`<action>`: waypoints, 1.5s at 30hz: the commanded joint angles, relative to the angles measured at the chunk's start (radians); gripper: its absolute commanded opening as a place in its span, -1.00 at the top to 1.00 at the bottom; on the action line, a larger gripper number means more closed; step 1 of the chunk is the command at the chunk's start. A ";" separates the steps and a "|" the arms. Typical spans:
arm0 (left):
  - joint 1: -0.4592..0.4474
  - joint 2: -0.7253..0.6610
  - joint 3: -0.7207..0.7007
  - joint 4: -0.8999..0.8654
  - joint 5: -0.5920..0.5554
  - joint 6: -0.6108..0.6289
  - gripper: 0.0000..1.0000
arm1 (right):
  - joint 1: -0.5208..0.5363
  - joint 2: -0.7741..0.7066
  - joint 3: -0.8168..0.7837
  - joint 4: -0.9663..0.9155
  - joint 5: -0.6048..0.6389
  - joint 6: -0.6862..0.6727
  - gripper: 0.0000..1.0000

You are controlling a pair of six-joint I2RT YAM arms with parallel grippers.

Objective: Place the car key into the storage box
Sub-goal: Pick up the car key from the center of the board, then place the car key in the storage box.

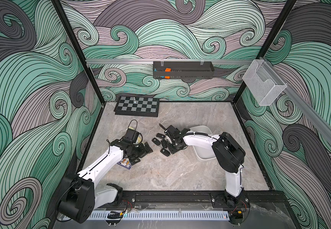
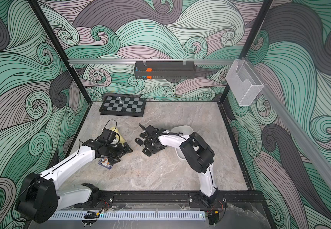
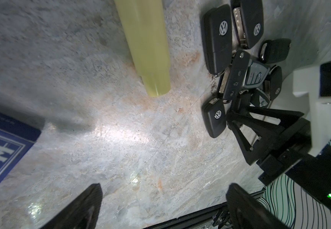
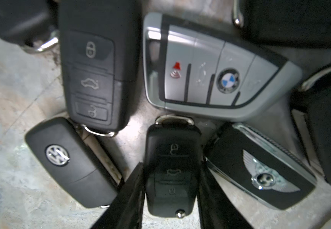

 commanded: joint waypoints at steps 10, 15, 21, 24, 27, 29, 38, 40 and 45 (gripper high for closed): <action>-0.005 0.006 0.037 -0.036 -0.003 0.039 -0.97 | 0.009 -0.105 -0.044 -0.030 -0.031 0.000 0.50; -0.005 0.092 0.113 -0.030 0.018 0.070 -0.97 | 0.009 -0.231 -0.101 -0.031 -0.028 0.024 0.50; -0.005 0.209 0.223 -0.025 0.061 0.098 -0.97 | -0.009 -0.385 -0.184 -0.037 0.022 0.023 0.50; -0.007 0.257 0.257 -0.023 0.076 0.114 -0.97 | -0.039 -0.449 -0.214 -0.049 0.046 0.025 0.50; -0.006 0.287 0.278 -0.026 0.079 0.127 -0.97 | -0.082 -0.497 -0.231 -0.057 0.080 0.024 0.50; -0.006 0.302 0.287 -0.028 0.085 0.133 -0.97 | -0.123 -0.515 -0.237 -0.061 0.086 0.020 0.50; -0.007 0.311 0.276 -0.033 0.084 0.152 -0.97 | -0.340 -0.465 -0.211 -0.062 0.089 -0.040 0.50; -0.006 0.306 0.270 -0.032 0.077 0.153 -0.97 | -0.376 -0.432 -0.199 -0.061 0.096 -0.054 0.50; -0.007 0.297 0.256 -0.041 0.065 0.159 -0.97 | -0.457 -0.343 -0.168 -0.060 0.095 -0.064 0.50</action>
